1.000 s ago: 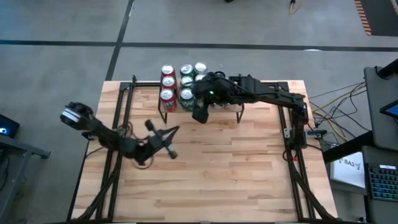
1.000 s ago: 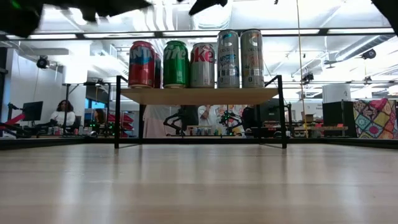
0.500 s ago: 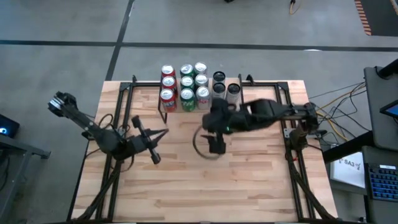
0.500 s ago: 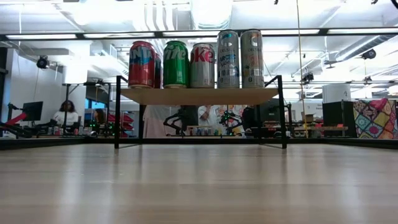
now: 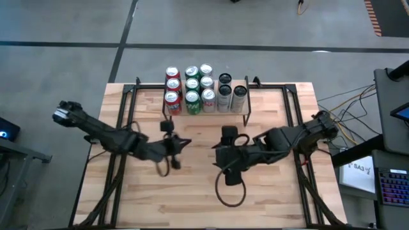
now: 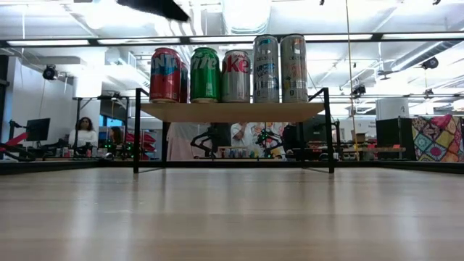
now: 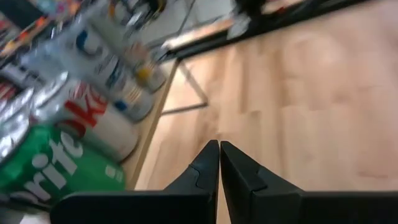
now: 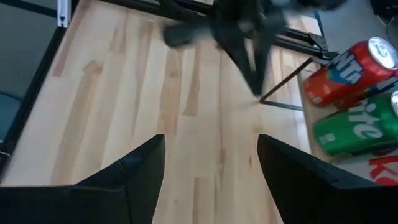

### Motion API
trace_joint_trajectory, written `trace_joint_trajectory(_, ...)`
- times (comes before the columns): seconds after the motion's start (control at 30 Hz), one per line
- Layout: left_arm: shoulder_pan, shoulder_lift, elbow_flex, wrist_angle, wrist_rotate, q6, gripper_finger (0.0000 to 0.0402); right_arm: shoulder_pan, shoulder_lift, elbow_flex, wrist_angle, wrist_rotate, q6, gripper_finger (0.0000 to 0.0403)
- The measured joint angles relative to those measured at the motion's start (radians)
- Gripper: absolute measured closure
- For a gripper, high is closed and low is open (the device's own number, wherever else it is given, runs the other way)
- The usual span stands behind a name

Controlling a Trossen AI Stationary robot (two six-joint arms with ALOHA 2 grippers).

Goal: Place canned beverage on shelf
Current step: Put the green soda can on the shelf aligned with the other green soda can

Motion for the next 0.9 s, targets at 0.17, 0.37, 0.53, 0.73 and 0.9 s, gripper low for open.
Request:
trace_joint_trajectory(0.17,0.128,0.104,0.0,0.085,-0.034,-0.042,0.0402,0.02,-0.086,-0.162,0.09,0.003,0.048,0.0159)
trace_joint_trajectory(0.37,0.239,0.203,0.0,0.17,-0.098,-0.019,0.0402,0.03,-0.224,-0.395,0.218,0.004,0.099,0.0163)
trace_joint_trajectory(0.53,0.286,0.244,0.0,0.193,-0.099,0.0,0.0402,0.03,-0.344,-0.566,0.366,0.004,0.107,0.0159)
trace_joint_trajectory(0.73,0.29,0.247,0.0,0.198,-0.125,0.001,0.0402,0.03,-0.442,-0.693,0.444,0.004,0.115,0.0157)
trace_joint_trajectory(0.9,0.296,0.246,0.0,0.198,-0.153,0.015,0.0402,0.03,-0.481,-0.745,0.468,0.004,0.102,0.0158)
